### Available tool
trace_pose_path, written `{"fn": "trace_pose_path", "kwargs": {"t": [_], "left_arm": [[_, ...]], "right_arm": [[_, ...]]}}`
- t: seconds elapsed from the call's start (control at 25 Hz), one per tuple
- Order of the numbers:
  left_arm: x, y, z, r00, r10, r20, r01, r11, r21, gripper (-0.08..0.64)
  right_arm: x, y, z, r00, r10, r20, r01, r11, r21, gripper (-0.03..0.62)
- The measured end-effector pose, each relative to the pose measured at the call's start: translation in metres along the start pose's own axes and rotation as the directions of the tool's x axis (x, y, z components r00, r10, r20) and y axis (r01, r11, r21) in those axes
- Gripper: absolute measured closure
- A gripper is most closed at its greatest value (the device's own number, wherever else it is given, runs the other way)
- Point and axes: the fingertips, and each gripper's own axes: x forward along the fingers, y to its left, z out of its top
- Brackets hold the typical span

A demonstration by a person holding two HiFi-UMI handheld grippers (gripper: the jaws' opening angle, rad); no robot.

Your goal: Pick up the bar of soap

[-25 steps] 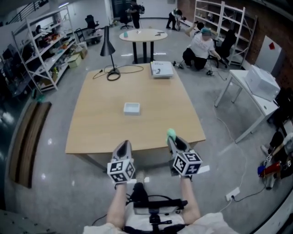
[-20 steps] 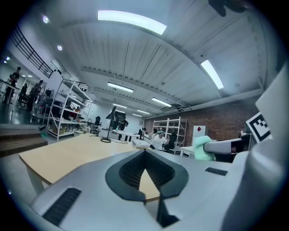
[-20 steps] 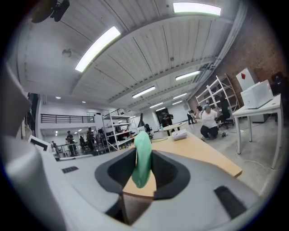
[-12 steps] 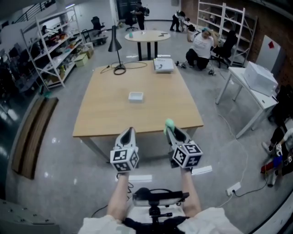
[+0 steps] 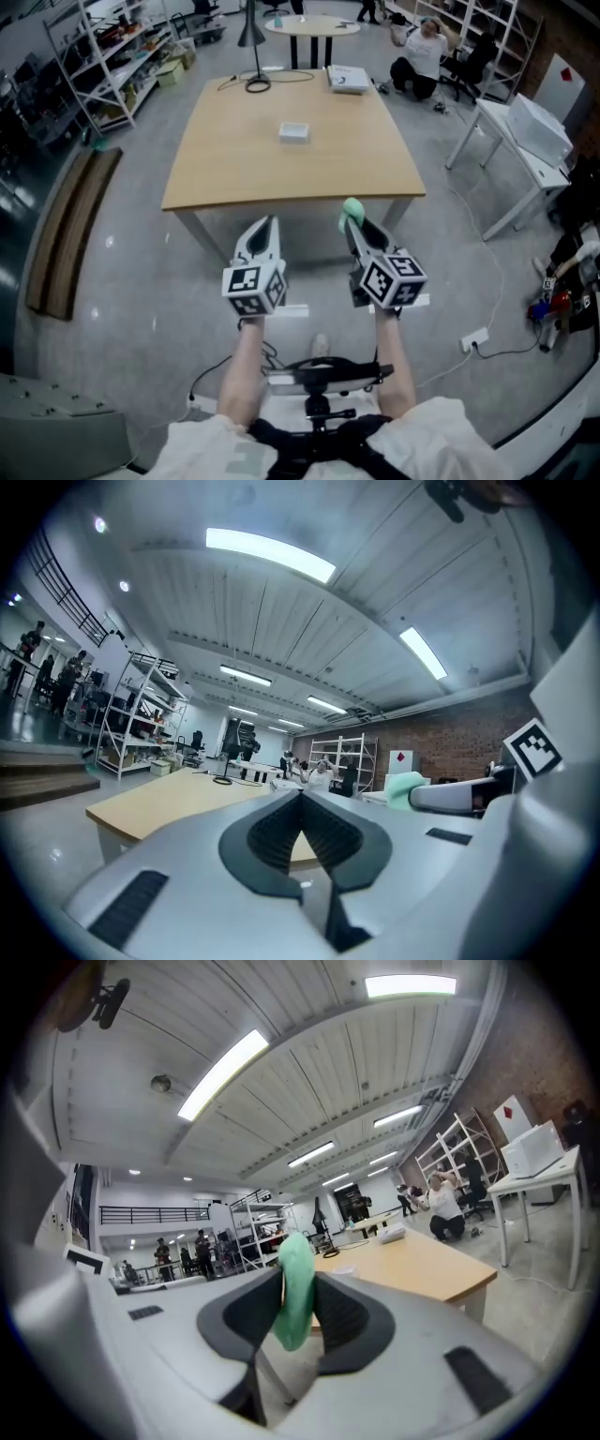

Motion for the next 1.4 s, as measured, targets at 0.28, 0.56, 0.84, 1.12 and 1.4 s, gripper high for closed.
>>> {"fn": "trace_pose_path", "kwargs": {"t": [0.28,0.56,0.84,1.12,1.4], "left_arm": [[-0.131,0.010,-0.015,0.999,0.022,-0.034,-0.022,1.000,-0.009,0.554],[-0.213,0.000,-0.030,0.998,0.000,-0.062,-0.001,1.000,-0.027,0.554],[-0.244,-0.017,-0.024,0.999,-0.024,-0.042,0.022,0.999,-0.039,0.554],[-0.274,-0.033,-0.016,1.000,-0.005,-0.010,0.005,0.999,-0.044,0.554],[-0.329,-0.077,-0.010,0.999,0.031,0.028,-0.031,0.999,-0.015,0.554]], "right_arm": [[-0.083,0.081,-0.033,1.000,-0.013,0.005,0.012,1.000,0.011,0.480],[-0.157,0.136,-0.062,1.000,-0.028,0.005,0.028,1.000,0.007,0.480],[-0.195,0.156,-0.055,0.999,-0.044,0.030,0.045,0.999,-0.021,0.480],[-0.228,0.165,-0.047,0.997,-0.023,0.075,0.026,0.999,-0.033,0.480],[-0.293,0.175,-0.050,0.996,0.025,0.090,-0.022,0.999,-0.025,0.480]]}}
